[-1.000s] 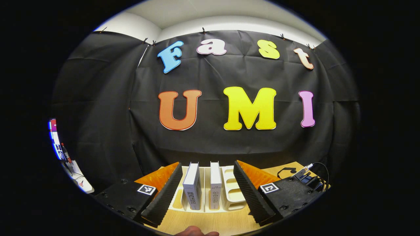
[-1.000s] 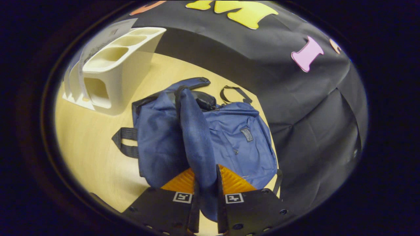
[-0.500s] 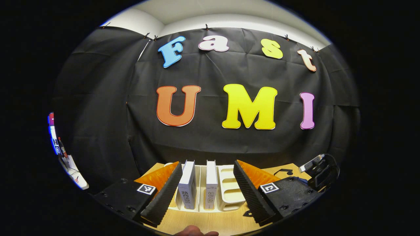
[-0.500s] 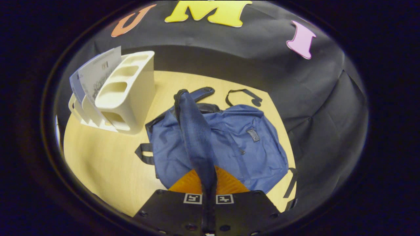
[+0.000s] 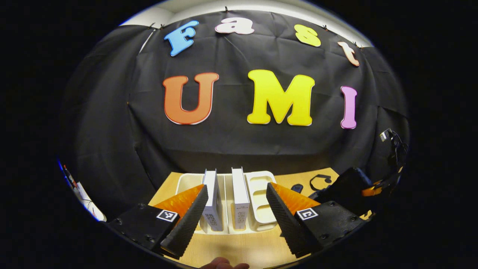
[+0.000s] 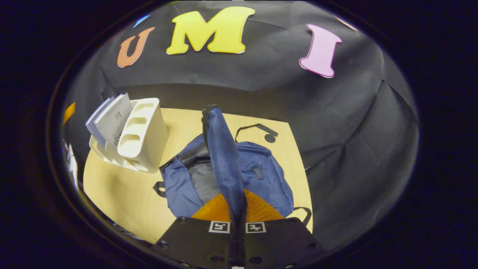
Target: Open the schoolbag, grab two books from the bookshelf and put them into the schoolbag.
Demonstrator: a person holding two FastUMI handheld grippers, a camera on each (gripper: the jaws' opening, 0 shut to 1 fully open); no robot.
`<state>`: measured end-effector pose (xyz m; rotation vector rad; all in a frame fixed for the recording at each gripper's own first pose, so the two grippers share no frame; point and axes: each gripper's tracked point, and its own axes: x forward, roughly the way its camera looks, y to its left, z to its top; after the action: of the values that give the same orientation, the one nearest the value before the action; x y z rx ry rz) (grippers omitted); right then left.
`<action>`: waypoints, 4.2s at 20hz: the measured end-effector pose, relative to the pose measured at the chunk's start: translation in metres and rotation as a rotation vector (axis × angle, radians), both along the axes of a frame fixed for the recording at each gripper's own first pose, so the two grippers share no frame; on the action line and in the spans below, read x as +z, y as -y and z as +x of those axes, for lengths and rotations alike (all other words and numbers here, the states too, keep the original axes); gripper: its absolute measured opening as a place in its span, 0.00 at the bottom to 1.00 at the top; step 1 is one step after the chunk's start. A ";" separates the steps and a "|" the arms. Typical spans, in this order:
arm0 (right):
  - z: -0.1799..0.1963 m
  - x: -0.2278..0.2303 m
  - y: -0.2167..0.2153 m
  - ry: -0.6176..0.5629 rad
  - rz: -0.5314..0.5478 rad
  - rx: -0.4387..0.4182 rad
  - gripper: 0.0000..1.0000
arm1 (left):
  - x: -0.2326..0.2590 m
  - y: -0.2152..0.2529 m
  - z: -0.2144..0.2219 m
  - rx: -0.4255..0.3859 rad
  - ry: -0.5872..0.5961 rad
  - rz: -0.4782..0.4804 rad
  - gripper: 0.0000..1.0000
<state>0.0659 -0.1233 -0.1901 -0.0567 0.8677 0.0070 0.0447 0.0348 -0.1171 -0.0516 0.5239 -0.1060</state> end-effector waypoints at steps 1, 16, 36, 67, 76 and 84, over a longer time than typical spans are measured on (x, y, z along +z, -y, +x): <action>0.003 0.002 0.008 -0.018 0.035 -0.002 0.00 | -0.002 0.003 0.005 -0.009 -0.043 -0.016 0.99; 0.066 -0.002 0.068 -0.108 0.140 0.071 0.00 | -0.102 0.018 0.092 -0.121 -0.758 0.060 1.00; 0.063 -0.018 0.078 -0.122 0.225 0.066 0.00 | -0.157 0.007 0.058 0.052 -1.136 0.078 0.46; 0.021 -0.023 0.064 -0.068 0.126 0.060 0.00 | -0.079 0.257 -0.095 -0.138 -0.879 -0.776 0.43; 0.025 -0.016 0.076 -0.072 0.231 0.051 0.01 | -0.154 0.333 -0.081 -0.191 -0.826 -0.907 0.43; 0.030 -0.009 0.069 -0.072 0.199 0.095 0.00 | -0.190 0.380 -0.072 -0.267 -0.793 -0.980 0.43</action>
<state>0.0954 -0.1919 -0.1990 0.0896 0.9313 0.1853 -0.0271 -0.3450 -0.3070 -1.0152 1.2295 -0.6133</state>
